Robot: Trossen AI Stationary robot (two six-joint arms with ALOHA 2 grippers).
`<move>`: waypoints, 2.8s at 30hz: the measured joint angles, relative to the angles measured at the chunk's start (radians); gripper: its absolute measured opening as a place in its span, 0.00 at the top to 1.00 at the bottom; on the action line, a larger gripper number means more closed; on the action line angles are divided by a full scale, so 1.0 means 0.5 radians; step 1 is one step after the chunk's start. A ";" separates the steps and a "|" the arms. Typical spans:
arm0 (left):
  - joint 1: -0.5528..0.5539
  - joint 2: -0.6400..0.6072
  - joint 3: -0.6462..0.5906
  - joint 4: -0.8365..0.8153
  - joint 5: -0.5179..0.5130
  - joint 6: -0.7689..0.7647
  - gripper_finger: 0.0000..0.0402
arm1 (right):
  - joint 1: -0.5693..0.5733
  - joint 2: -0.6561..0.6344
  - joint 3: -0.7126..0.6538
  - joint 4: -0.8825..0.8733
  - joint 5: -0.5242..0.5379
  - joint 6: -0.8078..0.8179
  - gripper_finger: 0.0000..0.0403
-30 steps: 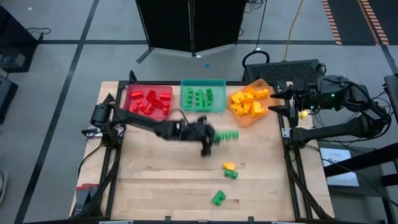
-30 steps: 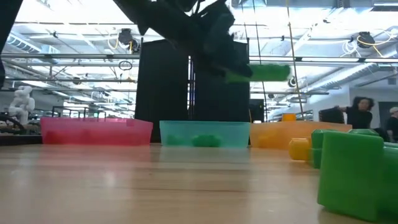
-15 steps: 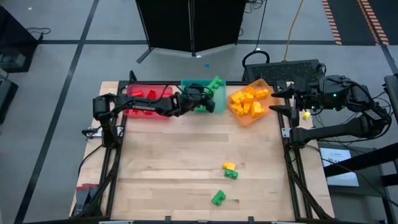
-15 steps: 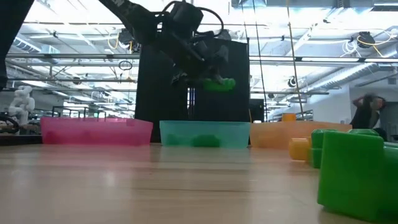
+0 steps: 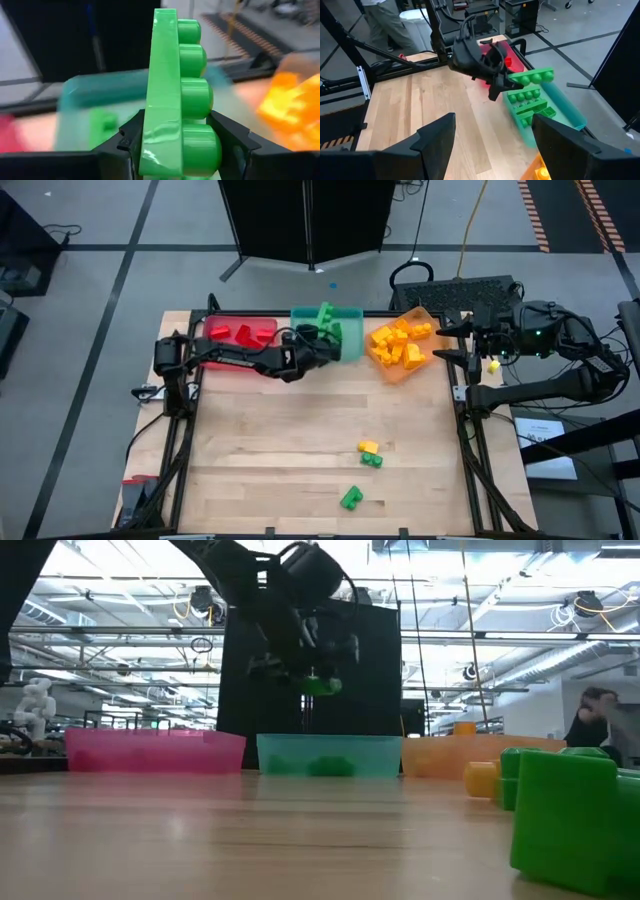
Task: Sort blocks
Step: Put the green game piece into the blue bin
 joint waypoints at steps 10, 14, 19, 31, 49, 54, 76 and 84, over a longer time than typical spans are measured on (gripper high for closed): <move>0.050 0.082 -0.001 -0.413 -0.008 -0.444 0.57 | 0.000 -0.002 0.000 -0.001 0.002 -0.017 0.36; 0.089 0.083 0.000 -0.408 0.156 -0.445 0.57 | 0.000 -0.002 0.000 -0.001 0.002 -0.029 0.36; 0.113 0.083 0.001 -0.421 0.166 -0.384 0.54 | 0.000 -0.005 0.000 -0.001 -0.002 -0.028 0.36; 0.148 0.079 0.000 -0.311 0.753 -0.131 0.20 | 0.000 -0.027 0.000 -0.001 -0.015 -0.009 0.36; -0.679 0.297 0.069 0.764 1.540 1.531 0.25 | 0.000 -0.071 0.000 -0.037 -0.015 -0.008 0.36; -0.783 0.514 0.121 0.982 1.576 1.495 0.25 | 0.000 -0.071 0.000 -0.091 -0.015 0.003 0.36; -0.855 0.781 0.281 0.799 1.163 1.337 0.25 | 0.000 -0.071 0.000 -0.156 -0.063 0.049 0.36; -0.703 0.772 0.275 0.740 1.267 1.267 0.25 | 0.000 -0.071 0.000 -0.156 -0.068 0.111 0.36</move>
